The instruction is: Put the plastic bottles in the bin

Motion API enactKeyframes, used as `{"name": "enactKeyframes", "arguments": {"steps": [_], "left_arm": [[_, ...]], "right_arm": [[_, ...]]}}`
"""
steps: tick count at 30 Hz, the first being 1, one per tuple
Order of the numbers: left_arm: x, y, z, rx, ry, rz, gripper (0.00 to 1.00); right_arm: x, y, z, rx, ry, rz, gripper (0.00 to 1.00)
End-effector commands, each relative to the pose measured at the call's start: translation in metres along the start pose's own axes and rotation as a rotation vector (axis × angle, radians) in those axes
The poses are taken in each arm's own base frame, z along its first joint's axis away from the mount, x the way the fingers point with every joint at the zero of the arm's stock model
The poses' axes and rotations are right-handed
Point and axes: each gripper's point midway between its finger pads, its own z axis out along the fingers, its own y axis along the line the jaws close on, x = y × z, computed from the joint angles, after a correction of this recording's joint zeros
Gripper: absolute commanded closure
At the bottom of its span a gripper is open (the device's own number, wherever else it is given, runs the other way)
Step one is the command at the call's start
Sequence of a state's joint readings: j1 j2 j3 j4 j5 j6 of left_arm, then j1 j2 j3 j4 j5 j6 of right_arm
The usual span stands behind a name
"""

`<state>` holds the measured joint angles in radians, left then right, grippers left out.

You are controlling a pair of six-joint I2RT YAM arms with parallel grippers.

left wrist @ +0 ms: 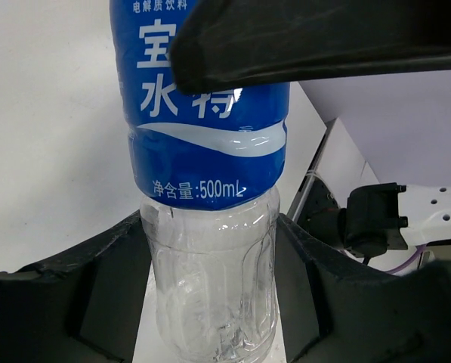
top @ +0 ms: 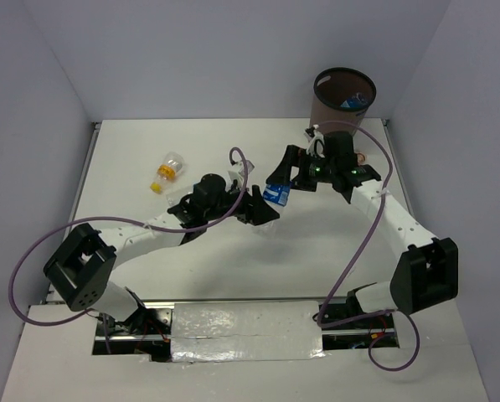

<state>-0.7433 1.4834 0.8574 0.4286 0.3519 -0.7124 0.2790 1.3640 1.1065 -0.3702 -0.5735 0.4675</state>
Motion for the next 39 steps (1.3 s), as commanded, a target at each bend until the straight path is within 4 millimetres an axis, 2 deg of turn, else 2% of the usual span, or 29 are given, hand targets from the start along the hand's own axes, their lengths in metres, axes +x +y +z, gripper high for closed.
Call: {"name": "enactKeyframes", "arguments": {"steps": [1,3,5,6,8,12,13,16,18,19,21,22,23,24,25,26,27,28,30,31,32,34,36,37,38,39], "left_arm": [[-0.022,-0.030,0.004,0.116,-0.063,0.047,0.68],[-0.024,-0.032,0.005,0.118,-0.069,0.049,0.67],[-0.023,-0.031,0.005,0.116,-0.067,0.053,0.65],[-0.023,-0.030,0.006,0.110,-0.064,0.050,0.62],[-0.023,-0.029,0.006,0.100,-0.063,0.047,0.59],[-0.027,-0.024,0.006,0.054,-0.066,0.036,0.42],[-0.025,-0.021,0.005,0.039,-0.056,0.033,0.34],[-0.031,-0.019,0.000,0.002,-0.079,0.051,0.25],[-0.039,-0.020,-0.007,-0.018,-0.105,0.076,0.20],[-0.042,-0.014,-0.010,-0.059,-0.119,0.078,0.11],[-0.051,-0.013,-0.020,-0.095,-0.157,0.099,0.01],[-0.062,-0.012,-0.029,-0.124,-0.201,0.107,0.01],[-0.063,-0.008,-0.034,-0.152,-0.203,0.107,0.01],[-0.065,-0.003,-0.040,-0.179,-0.215,0.114,0.01],[-0.072,-0.003,-0.051,-0.205,-0.247,0.117,0.01],[-0.075,0.000,-0.057,-0.227,-0.265,0.119,0.01],[-0.075,0.010,-0.063,-0.263,-0.273,0.110,0.01],[-0.076,0.015,-0.073,-0.294,-0.283,0.103,0.01],[-0.076,0.036,-0.086,-0.373,-0.290,0.081,0.00],[-0.076,0.039,-0.092,-0.394,-0.291,0.074,0.01],[-0.071,0.048,-0.097,-0.426,-0.284,0.064,0.01],[-0.066,0.058,-0.109,-0.464,-0.269,0.053,0.01],[-0.057,0.067,-0.117,-0.499,-0.248,0.051,0.01],[-0.056,0.066,-0.122,-0.501,-0.251,0.052,0.01],[-0.052,0.069,-0.125,-0.512,-0.248,0.053,0.01],[-0.048,0.073,-0.131,-0.538,-0.240,0.049,0.01]], "right_arm": [[-0.003,0.002,0.011,-0.006,-0.016,0.020,0.00],[0.000,0.003,0.013,-0.016,0.002,0.039,0.03],[0.001,0.006,0.015,-0.040,0.018,0.052,0.13],[0.001,0.008,0.015,-0.050,0.020,0.055,0.24],[0.002,0.012,0.015,-0.067,0.030,0.055,0.35],[0.004,0.013,0.014,-0.073,0.057,0.047,0.59],[0.005,0.012,0.015,-0.072,0.064,0.035,0.66],[0.001,0.013,0.012,-0.064,0.055,-0.006,0.74],[-0.012,0.014,0.008,-0.043,0.012,-0.060,0.76],[-0.019,0.011,0.006,-0.026,-0.008,-0.112,0.77],[-0.041,0.016,-0.002,-0.012,-0.072,-0.185,0.78],[-0.053,0.014,-0.006,0.009,-0.107,-0.243,0.79],[-0.074,0.017,-0.015,0.021,-0.161,-0.282,0.79],[-0.085,0.016,-0.020,0.034,-0.188,-0.313,0.80],[-0.111,0.018,-0.032,0.057,-0.254,-0.380,0.80],[-0.125,0.020,-0.039,0.069,-0.289,-0.414,0.80],[-0.137,0.018,-0.043,0.085,-0.313,-0.441,0.80],[-0.165,0.023,-0.060,0.104,-0.385,-0.513,0.80],[-0.197,0.023,-0.072,0.145,-0.463,-0.594,0.79],[-0.219,0.034,-0.086,0.160,-0.526,-0.636,0.78],[-0.236,0.022,-0.091,0.220,-0.555,-0.663,0.78],[-0.272,0.029,-0.113,0.282,-0.665,-0.719,0.77],[-0.296,0.016,-0.122,0.365,-0.723,-0.729,0.76],[-0.312,0.020,-0.134,0.388,-0.788,-0.750,0.76],[-0.322,0.012,-0.136,0.434,-0.818,-0.745,0.76],[-0.335,0.012,-0.145,0.461,-0.875,-0.773,0.75]]}}
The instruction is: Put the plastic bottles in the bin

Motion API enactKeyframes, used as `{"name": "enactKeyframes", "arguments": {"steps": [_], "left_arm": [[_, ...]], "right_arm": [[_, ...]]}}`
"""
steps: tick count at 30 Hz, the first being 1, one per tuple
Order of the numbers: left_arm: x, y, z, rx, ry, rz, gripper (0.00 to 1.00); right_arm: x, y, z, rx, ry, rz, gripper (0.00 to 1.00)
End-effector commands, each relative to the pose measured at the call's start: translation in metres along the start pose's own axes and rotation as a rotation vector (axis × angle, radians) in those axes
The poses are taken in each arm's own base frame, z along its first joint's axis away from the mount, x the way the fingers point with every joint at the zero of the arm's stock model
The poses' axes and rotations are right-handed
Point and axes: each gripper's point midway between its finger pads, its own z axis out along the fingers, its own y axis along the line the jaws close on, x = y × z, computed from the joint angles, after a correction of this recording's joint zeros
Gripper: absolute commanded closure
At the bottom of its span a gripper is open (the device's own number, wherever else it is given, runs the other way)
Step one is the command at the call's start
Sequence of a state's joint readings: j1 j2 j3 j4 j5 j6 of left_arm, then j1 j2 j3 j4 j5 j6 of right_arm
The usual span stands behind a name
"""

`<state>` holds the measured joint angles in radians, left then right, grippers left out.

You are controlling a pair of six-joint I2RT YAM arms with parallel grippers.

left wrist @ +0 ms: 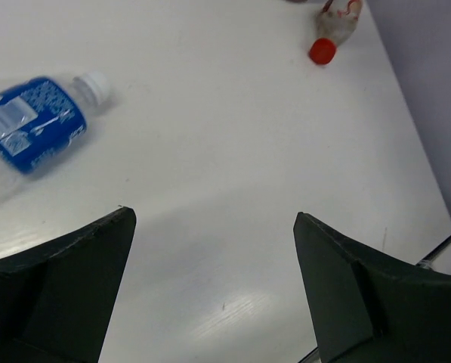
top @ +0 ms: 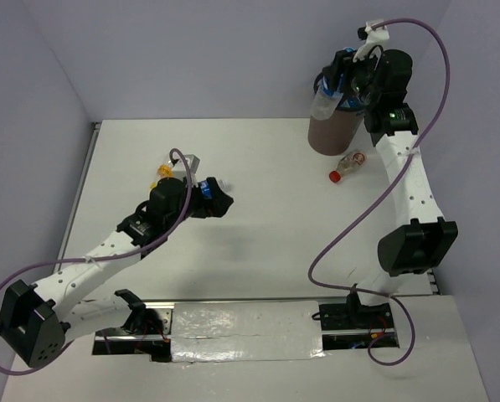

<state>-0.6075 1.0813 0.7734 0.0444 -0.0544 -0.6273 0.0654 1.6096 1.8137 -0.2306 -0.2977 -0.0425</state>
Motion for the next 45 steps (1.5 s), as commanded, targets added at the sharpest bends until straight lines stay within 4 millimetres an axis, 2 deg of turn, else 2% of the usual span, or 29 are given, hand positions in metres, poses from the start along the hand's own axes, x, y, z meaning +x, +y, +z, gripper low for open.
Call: {"name": "enactKeyframes", "arguments": {"steps": [1,7,8,11,12,13,15,16,17,21,24,25,27,29,30,31,32,33,34,35,36,37,39,40,41,42,43,44,45], "left_arm": [[0.005,0.017,-0.015,-0.064,0.009,0.030,0.01],[0.015,0.034,-0.025,-0.124,0.035,0.056,0.01],[0.014,0.035,-0.025,-0.128,0.037,0.065,0.00],[0.013,0.037,-0.024,-0.139,0.048,0.078,0.00],[0.014,0.038,-0.024,-0.142,0.053,0.081,0.01],[0.013,0.037,-0.023,-0.140,0.051,0.085,0.01],[0.013,0.039,-0.022,-0.143,0.055,0.087,0.01],[0.012,0.039,-0.021,-0.144,0.053,0.092,0.00],[0.013,0.040,-0.020,-0.146,0.059,0.097,0.01],[0.014,0.047,-0.013,-0.174,0.103,0.145,0.01],[0.011,0.052,-0.007,-0.197,0.138,0.193,0.01],[0.004,0.051,-0.005,-0.196,0.136,0.217,0.01],[0.008,0.061,0.002,-0.219,0.186,0.234,0.01],[-0.002,0.064,0.008,-0.227,0.195,0.265,0.01],[0.004,0.067,0.014,-0.221,0.233,0.273,0.01],[-0.003,0.069,0.017,-0.221,0.240,0.298,0.01],[-0.004,0.071,0.020,-0.229,0.256,0.309,0.01],[0.004,0.080,0.028,-0.248,0.298,0.322,0.00],[-0.002,0.082,0.031,-0.254,0.313,0.350,0.01],[-0.001,0.086,0.035,-0.265,0.334,0.363,0.01],[0.011,0.097,0.044,-0.288,0.391,0.378,0.01],[0.002,0.098,0.050,-0.295,0.392,0.413,0.01],[0.019,0.118,0.061,-0.341,0.489,0.442,0.01],[0.010,0.120,0.067,-0.354,0.489,0.473,0.01],[0.021,0.130,0.072,-0.368,0.541,0.482,0.01],[0.016,0.131,0.078,-0.366,0.540,0.508,0.01],[0.014,0.135,0.081,-0.370,0.542,0.513,0.01],[0.018,0.142,0.086,-0.374,0.558,0.516,0.01],[0.013,0.143,0.090,-0.372,0.553,0.524,0.01]], "right_arm": [[-0.047,-0.045,0.009,0.182,-0.176,-0.138,0.75],[-0.058,-0.093,0.029,0.370,-0.273,-0.202,0.73],[-0.048,-0.102,0.039,0.389,-0.260,-0.200,0.72],[-0.049,-0.120,0.052,0.436,-0.274,-0.204,0.72],[-0.059,-0.124,0.052,0.448,-0.296,-0.205,0.71],[-0.049,-0.127,0.061,0.448,-0.279,-0.199,0.71],[-0.049,-0.130,0.066,0.445,-0.278,-0.191,0.62],[-0.039,-0.132,0.074,0.440,-0.260,-0.186,0.56],[-0.035,-0.132,0.076,0.438,-0.253,-0.184,0.40],[-0.014,-0.134,0.083,0.433,-0.221,-0.173,0.08],[-0.017,-0.130,0.082,0.415,-0.221,-0.154,0.03],[-0.021,-0.144,0.073,0.436,-0.223,-0.150,0.03],[-0.029,-0.145,0.066,0.416,-0.213,-0.118,0.02],[-0.040,-0.135,0.058,0.351,-0.204,-0.101,0.00],[-0.031,-0.118,0.057,0.243,-0.151,-0.099,0.00],[-0.042,-0.107,0.044,0.178,-0.151,-0.113,0.00],[-0.039,-0.092,0.038,0.091,-0.131,-0.129,0.00],[-0.014,-0.061,0.035,-0.094,-0.060,-0.115,0.00],[-0.019,-0.039,0.019,-0.185,-0.053,-0.126,0.00],[-0.010,-0.021,0.009,-0.279,-0.024,-0.145,0.00],[0.023,-0.003,-0.002,-0.382,0.071,-0.090,0.00],[0.021,0.027,-0.024,-0.525,0.070,-0.080,0.00],[0.065,0.052,-0.045,-0.630,0.172,-0.005,0.00],[0.061,0.064,-0.062,-0.670,0.160,-0.020,0.00],[0.091,0.073,-0.071,-0.695,0.210,-0.011,0.00],[0.088,0.081,-0.087,-0.701,0.193,-0.049,0.00],[0.095,0.083,-0.092,-0.698,0.197,-0.072,0.00],[0.117,0.089,-0.101,-0.708,0.231,-0.046,0.00],[0.116,0.094,-0.112,-0.712,0.221,-0.063,0.00]]}}
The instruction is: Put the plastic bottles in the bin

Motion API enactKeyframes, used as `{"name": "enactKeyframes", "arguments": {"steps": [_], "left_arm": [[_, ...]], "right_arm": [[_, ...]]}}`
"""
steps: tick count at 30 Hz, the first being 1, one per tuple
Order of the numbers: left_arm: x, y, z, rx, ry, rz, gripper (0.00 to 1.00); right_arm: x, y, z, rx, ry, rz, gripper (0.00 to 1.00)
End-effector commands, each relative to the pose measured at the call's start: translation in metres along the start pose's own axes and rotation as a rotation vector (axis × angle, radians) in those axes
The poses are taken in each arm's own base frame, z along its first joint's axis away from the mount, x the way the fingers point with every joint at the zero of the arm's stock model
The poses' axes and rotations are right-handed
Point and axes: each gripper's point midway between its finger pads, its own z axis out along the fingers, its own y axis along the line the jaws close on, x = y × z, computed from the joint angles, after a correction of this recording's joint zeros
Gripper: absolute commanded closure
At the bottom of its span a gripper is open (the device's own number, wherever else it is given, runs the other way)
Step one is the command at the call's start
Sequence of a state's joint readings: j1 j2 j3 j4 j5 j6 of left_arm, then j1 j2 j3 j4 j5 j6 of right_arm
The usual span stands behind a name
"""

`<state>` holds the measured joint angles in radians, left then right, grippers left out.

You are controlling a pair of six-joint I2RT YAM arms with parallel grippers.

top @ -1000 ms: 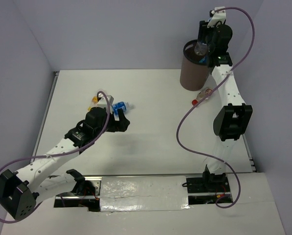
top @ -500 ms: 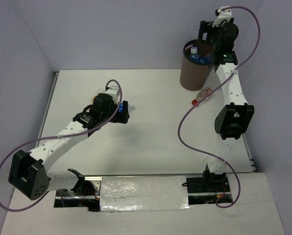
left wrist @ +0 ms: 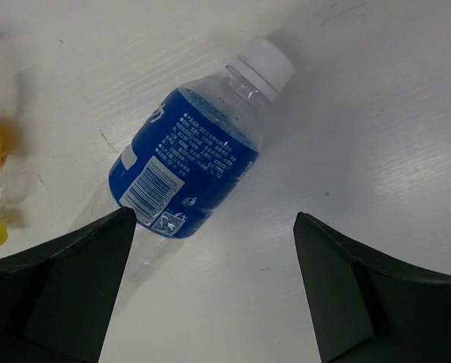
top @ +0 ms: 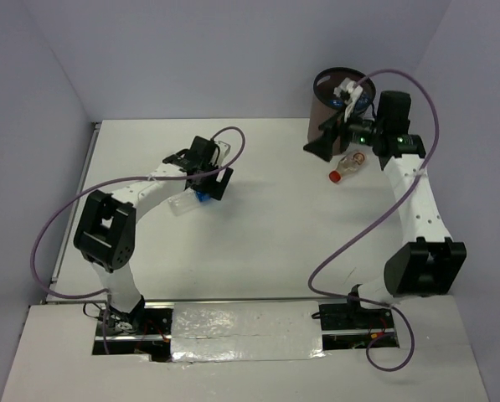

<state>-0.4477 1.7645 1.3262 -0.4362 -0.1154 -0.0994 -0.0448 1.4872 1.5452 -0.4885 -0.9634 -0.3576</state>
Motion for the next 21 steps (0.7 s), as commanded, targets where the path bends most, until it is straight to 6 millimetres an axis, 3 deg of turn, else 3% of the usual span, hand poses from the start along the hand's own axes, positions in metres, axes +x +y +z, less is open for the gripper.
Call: {"name": "enactKeyframes", "arguments": {"steps": [1,2,8,14,21], "left_arm": [[-0.011,0.020,0.002,-0.033,0.008,0.062,0.01],[-0.009,0.024,0.009,-0.036,0.024,0.095,0.01],[-0.019,0.036,0.025,-0.059,0.042,0.148,0.01],[0.005,0.042,0.046,-0.040,0.124,0.176,0.01],[0.027,0.063,0.056,-0.036,0.157,0.107,0.02]], "right_arm": [[0.024,0.045,-0.014,-0.122,0.014,-0.045,0.00],[0.038,0.053,-0.015,-0.136,0.040,-0.012,0.00],[0.072,0.073,-0.020,-0.162,0.087,0.051,0.00],[0.078,0.077,-0.018,-0.169,0.081,0.106,0.00],[0.088,0.085,-0.016,-0.192,0.101,0.148,0.00]]}}
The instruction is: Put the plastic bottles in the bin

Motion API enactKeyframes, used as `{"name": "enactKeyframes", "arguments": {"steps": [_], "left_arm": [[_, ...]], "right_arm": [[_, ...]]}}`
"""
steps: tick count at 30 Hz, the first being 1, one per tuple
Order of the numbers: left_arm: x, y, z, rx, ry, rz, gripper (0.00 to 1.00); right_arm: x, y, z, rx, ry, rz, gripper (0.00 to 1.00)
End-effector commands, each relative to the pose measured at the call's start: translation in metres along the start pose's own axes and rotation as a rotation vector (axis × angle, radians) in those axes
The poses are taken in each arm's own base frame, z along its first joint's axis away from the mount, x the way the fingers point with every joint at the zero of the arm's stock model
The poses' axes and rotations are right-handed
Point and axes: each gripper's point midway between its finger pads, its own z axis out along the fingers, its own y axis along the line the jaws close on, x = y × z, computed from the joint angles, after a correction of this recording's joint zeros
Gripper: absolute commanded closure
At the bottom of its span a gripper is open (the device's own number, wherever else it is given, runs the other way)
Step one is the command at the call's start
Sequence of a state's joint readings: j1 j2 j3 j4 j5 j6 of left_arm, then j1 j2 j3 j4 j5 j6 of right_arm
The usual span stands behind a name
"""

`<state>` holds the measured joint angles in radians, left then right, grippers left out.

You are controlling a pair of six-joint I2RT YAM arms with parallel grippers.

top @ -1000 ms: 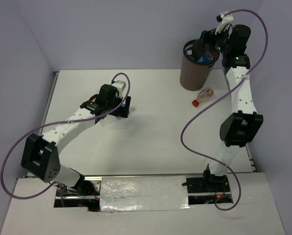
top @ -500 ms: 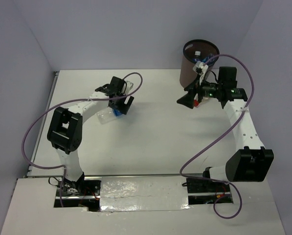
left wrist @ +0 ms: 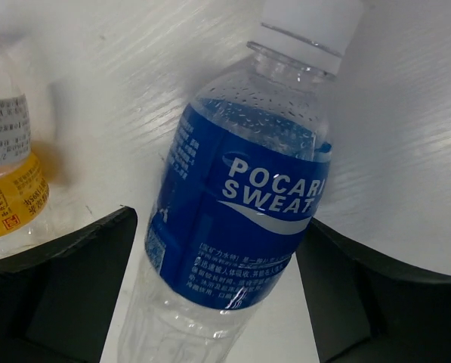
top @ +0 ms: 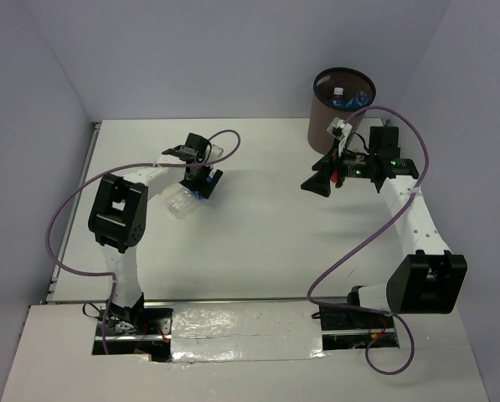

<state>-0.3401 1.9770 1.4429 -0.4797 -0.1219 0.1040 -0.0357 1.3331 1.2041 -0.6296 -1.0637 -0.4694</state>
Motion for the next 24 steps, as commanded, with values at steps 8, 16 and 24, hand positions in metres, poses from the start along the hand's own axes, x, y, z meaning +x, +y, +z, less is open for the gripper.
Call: {"name": "enactKeyframes", "arguments": {"steps": [8,16,24], "left_arm": [[0.003,-0.021,-0.010,0.185,-0.074,-0.118,0.29],[-0.031,-0.089,-0.083,0.605,-0.294,-0.279,0.58],[-0.062,-0.132,-0.172,0.971,-0.606,-0.405,0.60]], "right_arm": [[0.010,0.023,0.013,-0.043,0.033,0.028,0.00],[0.028,0.036,0.052,-0.064,0.146,0.261,0.02],[0.007,0.022,0.091,0.080,0.120,0.553,0.00]]}}
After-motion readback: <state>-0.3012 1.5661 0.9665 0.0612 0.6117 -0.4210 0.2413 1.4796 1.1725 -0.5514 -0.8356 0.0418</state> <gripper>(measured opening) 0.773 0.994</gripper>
